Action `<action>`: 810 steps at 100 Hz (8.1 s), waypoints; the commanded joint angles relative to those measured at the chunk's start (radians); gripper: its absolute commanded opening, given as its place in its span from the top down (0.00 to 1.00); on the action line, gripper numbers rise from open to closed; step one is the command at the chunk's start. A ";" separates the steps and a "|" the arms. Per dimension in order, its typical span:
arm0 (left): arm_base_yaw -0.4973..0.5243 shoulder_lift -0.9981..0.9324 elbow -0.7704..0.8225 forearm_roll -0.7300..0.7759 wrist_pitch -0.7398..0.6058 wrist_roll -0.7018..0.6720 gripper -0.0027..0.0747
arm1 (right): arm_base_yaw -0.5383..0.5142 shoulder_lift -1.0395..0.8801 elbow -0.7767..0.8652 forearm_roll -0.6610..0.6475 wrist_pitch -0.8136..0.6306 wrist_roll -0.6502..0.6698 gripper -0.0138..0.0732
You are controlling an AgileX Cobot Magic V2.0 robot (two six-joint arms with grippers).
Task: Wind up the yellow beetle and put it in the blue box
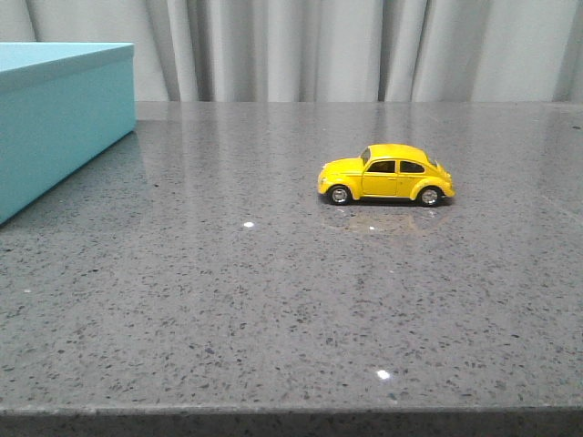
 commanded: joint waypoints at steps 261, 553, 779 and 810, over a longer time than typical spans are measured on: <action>0.001 0.402 -0.492 -0.005 0.123 -0.008 0.51 | -0.005 0.498 -0.598 0.073 0.403 0.016 0.52; 0.001 0.402 -0.492 -0.005 0.099 -0.008 0.51 | 0.511 1.649 -1.616 0.052 1.017 0.383 0.30; -0.041 0.402 -0.492 -0.005 0.076 -0.008 0.51 | 0.419 1.797 -1.541 -0.054 1.098 0.512 0.19; -0.041 0.402 -0.492 -0.005 0.076 -0.008 0.51 | 0.340 1.772 -1.533 -0.055 1.128 0.463 0.19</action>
